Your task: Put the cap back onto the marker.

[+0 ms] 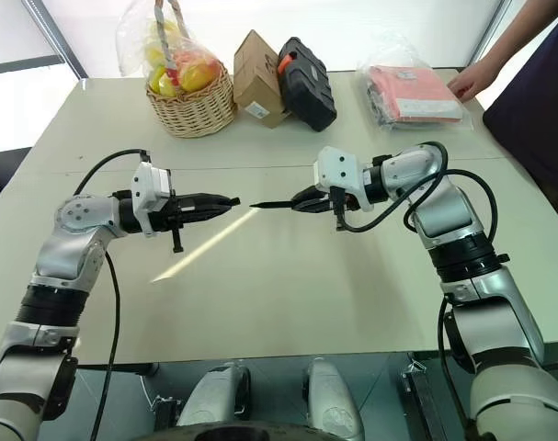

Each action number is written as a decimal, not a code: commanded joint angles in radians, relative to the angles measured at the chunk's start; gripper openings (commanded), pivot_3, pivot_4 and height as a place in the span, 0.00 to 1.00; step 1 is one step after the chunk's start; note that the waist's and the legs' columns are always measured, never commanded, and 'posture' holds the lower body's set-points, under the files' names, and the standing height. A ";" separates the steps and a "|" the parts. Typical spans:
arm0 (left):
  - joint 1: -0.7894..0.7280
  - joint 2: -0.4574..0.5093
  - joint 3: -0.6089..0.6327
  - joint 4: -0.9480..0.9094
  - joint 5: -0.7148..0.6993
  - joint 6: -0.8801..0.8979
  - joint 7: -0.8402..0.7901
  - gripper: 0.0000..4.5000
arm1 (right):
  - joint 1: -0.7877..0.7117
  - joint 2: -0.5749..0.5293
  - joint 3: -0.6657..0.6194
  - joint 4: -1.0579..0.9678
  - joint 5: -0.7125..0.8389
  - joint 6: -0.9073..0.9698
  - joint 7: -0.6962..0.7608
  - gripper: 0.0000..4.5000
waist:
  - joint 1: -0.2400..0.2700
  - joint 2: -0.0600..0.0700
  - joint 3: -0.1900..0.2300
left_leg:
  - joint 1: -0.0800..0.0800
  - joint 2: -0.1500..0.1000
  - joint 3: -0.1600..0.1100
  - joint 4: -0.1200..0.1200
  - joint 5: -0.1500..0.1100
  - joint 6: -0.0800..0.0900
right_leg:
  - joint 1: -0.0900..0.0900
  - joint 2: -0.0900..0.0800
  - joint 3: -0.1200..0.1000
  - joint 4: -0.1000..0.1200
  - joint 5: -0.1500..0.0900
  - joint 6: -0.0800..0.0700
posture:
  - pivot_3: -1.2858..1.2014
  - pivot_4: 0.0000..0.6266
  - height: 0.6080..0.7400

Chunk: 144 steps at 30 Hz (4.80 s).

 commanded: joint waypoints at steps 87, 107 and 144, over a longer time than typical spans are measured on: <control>0.035 0.023 -0.007 -0.070 0.026 0.007 -0.045 0.00 | 0.001 -0.017 -0.011 -0.084 -0.010 0.039 0.042 0.01 | 0.000 0.000 0.000 | 0.001 0.000 0.000 0.007 0.000 0.000 | -0.001 0.000 0.000 0.011 0.000 0.000 | 0.52 0.24 1.00; 0.037 0.019 -0.013 -0.071 0.029 0.001 -0.035 0.00 | 0.028 -0.014 -0.011 -0.143 0.007 0.077 0.040 0.01 | 0.000 0.000 0.000 | 0.001 0.000 0.000 0.007 0.000 0.000 | -0.001 0.000 0.000 0.011 0.000 0.000 | 0.52 0.24 1.00; 0.008 -0.013 -0.048 -0.041 0.043 -0.027 -0.049 0.00 | 0.048 0.003 0.007 -0.238 0.028 0.133 0.032 0.01 | 0.000 0.000 0.000 | 0.001 0.000 -0.001 0.007 0.000 0.000 | -0.001 0.000 0.000 0.011 0.000 0.000 | 0.52 0.24 1.00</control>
